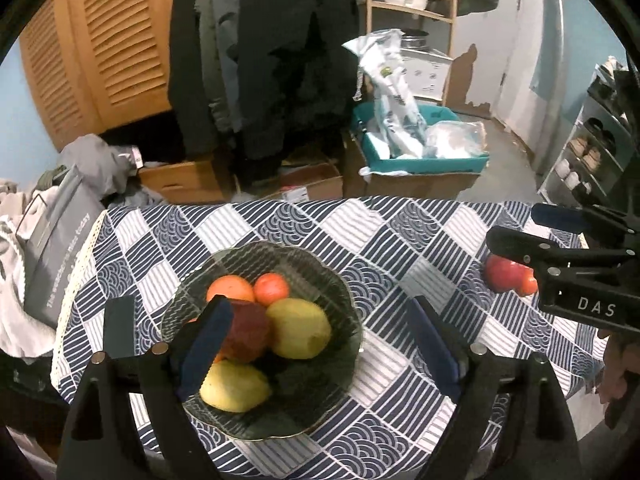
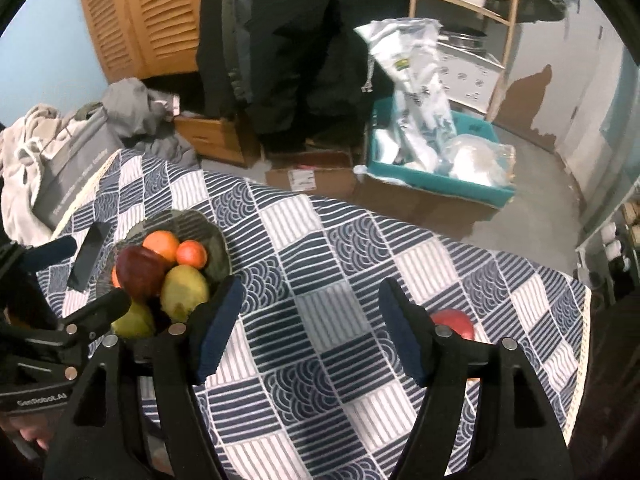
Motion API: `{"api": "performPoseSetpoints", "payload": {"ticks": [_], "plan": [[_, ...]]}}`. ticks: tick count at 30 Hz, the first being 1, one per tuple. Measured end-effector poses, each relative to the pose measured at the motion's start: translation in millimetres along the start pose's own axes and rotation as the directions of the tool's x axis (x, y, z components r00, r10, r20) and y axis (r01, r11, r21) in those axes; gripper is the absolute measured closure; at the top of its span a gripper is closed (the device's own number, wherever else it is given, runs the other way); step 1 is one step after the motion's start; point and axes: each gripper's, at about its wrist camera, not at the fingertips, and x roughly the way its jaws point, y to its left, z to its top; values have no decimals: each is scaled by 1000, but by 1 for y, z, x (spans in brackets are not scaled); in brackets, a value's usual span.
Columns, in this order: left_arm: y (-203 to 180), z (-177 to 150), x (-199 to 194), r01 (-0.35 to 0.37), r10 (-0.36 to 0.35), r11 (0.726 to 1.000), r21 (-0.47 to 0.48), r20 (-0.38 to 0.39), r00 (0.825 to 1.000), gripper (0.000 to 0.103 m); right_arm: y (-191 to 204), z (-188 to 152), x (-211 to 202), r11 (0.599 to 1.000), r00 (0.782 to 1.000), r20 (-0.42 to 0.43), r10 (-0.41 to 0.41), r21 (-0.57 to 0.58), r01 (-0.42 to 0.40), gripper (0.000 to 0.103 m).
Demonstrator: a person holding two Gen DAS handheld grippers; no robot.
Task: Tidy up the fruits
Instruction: 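Withdraw both open tools from the bowl toward the last red apple and tangerine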
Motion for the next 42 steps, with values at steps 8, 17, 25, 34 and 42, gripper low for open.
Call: {"api": "performPoseSetpoints", "payload": {"ticks": [8,17,25,34,42], "plan": [[-23,5,-12,36,-36,999,30,24,999,10,-23,-10,-25,999,999,24,-36,30,36,23],[-53,9,-19,74,-76,994,75,34,996,10,-50,-24,-46,995,996,40,-76,70,73,22],[-79,12,-20,106,-111,988,112,34,993,10,-79,-39,-61,989,994,49,-101,113,95,22],[-107,16,-18,132,-139,979,157,31,990,10,-109,-52,-75,980,989,48,-142,149,133,22],[-122,15,-7,140,-143,974,177,7,990,10,-134,-62,-74,970,984,22,-174,175,168,22]]}}
